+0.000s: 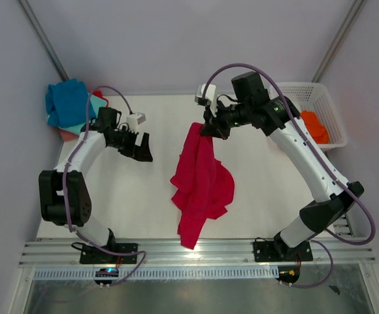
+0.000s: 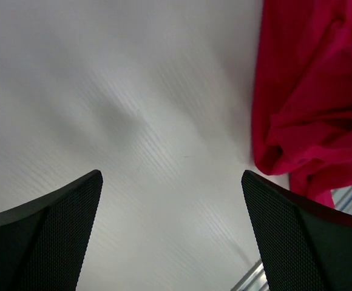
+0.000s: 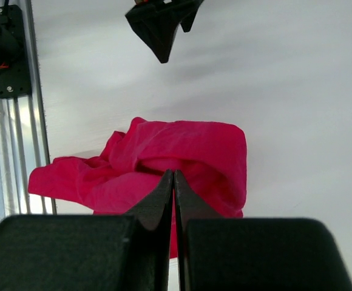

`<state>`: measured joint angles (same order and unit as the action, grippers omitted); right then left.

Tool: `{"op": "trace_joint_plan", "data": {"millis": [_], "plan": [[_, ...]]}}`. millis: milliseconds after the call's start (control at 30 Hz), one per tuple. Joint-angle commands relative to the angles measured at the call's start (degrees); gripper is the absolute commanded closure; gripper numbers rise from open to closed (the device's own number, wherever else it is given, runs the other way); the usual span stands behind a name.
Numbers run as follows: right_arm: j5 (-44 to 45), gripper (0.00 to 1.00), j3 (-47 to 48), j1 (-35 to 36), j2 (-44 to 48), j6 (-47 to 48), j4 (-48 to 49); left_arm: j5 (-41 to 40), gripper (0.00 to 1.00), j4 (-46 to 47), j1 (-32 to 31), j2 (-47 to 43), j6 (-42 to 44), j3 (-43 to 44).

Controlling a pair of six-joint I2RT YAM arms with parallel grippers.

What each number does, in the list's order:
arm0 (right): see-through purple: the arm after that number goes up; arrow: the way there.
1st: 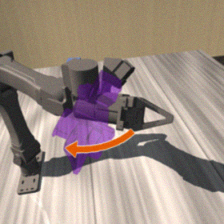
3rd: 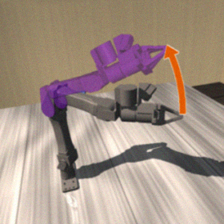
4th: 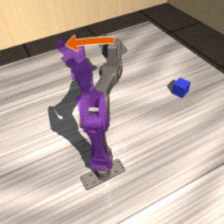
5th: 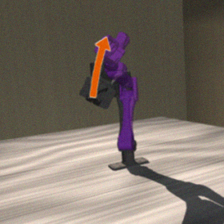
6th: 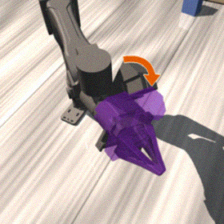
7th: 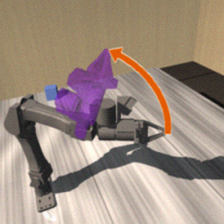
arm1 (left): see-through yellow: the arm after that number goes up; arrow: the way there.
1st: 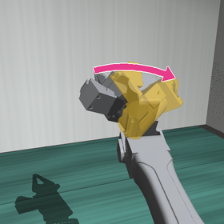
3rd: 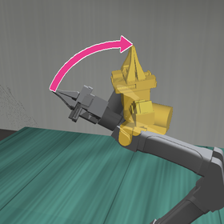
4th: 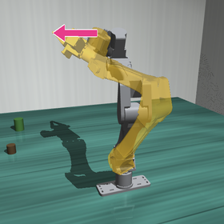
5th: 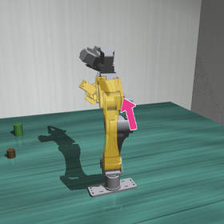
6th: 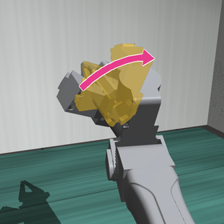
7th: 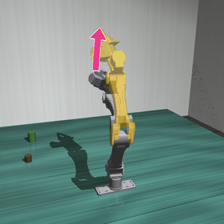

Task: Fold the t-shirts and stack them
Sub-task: Move the tshirt to the center of the board, then flatten the tshirt out

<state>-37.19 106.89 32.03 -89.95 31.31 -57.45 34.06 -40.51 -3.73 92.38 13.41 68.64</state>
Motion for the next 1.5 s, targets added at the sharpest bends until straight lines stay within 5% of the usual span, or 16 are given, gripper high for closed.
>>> {"op": "trace_joint_plan", "data": {"millis": [0, 167, 333, 633, 1000, 1200, 1300, 1333, 1400, 1467], "plan": [[3.1, 0.97, 0.9, 0.0, 0.0, 0.5, 5.8, 11.9, 0.01, -9.5, 0.0, -2.1, 6.4, 7.5], [5.5, 0.97, 0.5, 0.0, -1.4, -1.0, 8.2, 19.2, 0.01, -22.4, -0.2, -2.7, 18.8, 14.1], [8.7, 0.97, 1.4, 0.0, -2.9, -2.4, 10.3, 8.0, 0.01, -31.6, -6.7, -1.8, 27.8, 12.8], [9.4, 0.97, 4.2, 0.0, -3.9, -3.1, 10.2, 0.0, 0.02, -16.8, -18.9, -1.0, 20.4, 2.5], [8.7, 0.97, 3.1, 0.0, -1.7, -3.1, 9.3, -5.5, 0.02, 4.6, -20.3, 2.0, 8.2, -0.3], [8.9, 0.97, 2.3, 0.0, -0.4, -2.8, 9.1, -4.6, 0.03, 8.9, -20.8, 2.5, 5.6, -0.8], [8.8, 0.97, 2.2, 0.0, -0.1, -2.9, 9.1, -2.0, 0.28, 9.0, -20.9, 3.1, 5.8, -0.4], [8.8, 0.97, 2.3, 0.0, -0.1, -2.9, 9.2, -2.1, 0.6, 9.0, -21.1, 3.7, 5.6, -0.3], [8.9, 0.97, 2.2, 0.0, -0.3, -2.9, 9.2, -2.6, 0.99, 8.9, -21.3, 4.4, 4.9, 0.6], [9.0, 0.97, 1.9, 0.0, -0.2, -2.8, 9.1, -2.0, 1.0, 7.9, -21.4, 5.0, 4.9, 1.2]]}}
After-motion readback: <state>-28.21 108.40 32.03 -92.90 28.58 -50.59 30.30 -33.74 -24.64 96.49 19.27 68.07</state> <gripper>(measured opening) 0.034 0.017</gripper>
